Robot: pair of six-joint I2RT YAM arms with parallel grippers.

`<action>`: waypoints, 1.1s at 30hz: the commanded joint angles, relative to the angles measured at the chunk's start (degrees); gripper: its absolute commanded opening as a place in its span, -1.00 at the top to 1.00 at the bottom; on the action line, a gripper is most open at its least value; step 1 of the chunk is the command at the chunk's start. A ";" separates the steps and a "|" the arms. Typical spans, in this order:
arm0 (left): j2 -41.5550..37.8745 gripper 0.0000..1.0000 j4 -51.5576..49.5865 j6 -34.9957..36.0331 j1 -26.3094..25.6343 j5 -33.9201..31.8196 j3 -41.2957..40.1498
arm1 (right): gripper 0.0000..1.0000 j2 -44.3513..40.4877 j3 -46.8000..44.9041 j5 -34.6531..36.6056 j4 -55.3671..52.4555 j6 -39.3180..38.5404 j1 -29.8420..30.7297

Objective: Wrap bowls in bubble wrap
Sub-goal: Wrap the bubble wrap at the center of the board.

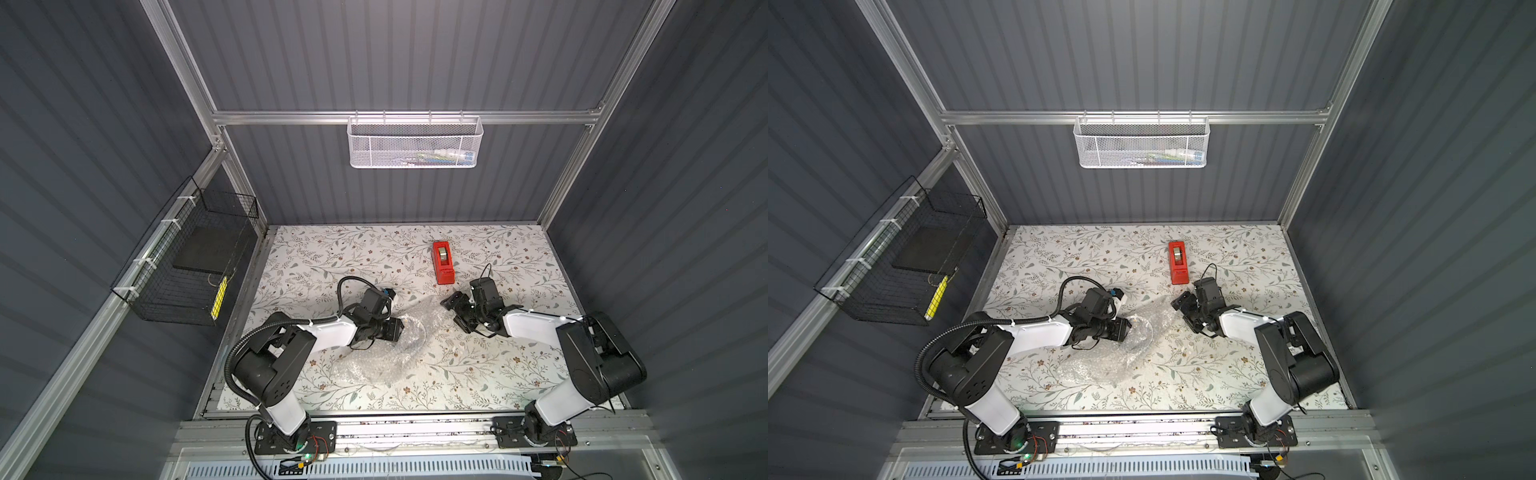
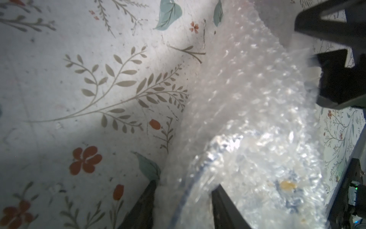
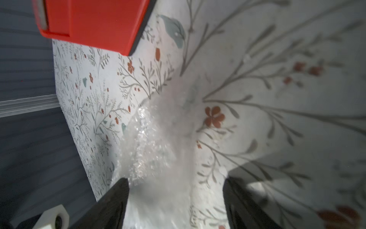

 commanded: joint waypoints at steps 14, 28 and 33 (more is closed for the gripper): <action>2.06 0.21 -11.59 1.08 -0.50 -4.25 -1.44 | 0.20 7.62 4.34 -14.06 11.94 -5.10 -2.42; 1.44 0.27 -14.87 -0.15 -0.85 -6.68 0.95 | 0.59 0.93 -1.07 -26.39 22.58 3.99 2.20; 1.00 0.27 -14.89 -1.12 -1.03 -6.65 1.36 | 0.52 -1.31 -4.17 -24.32 21.43 7.58 7.33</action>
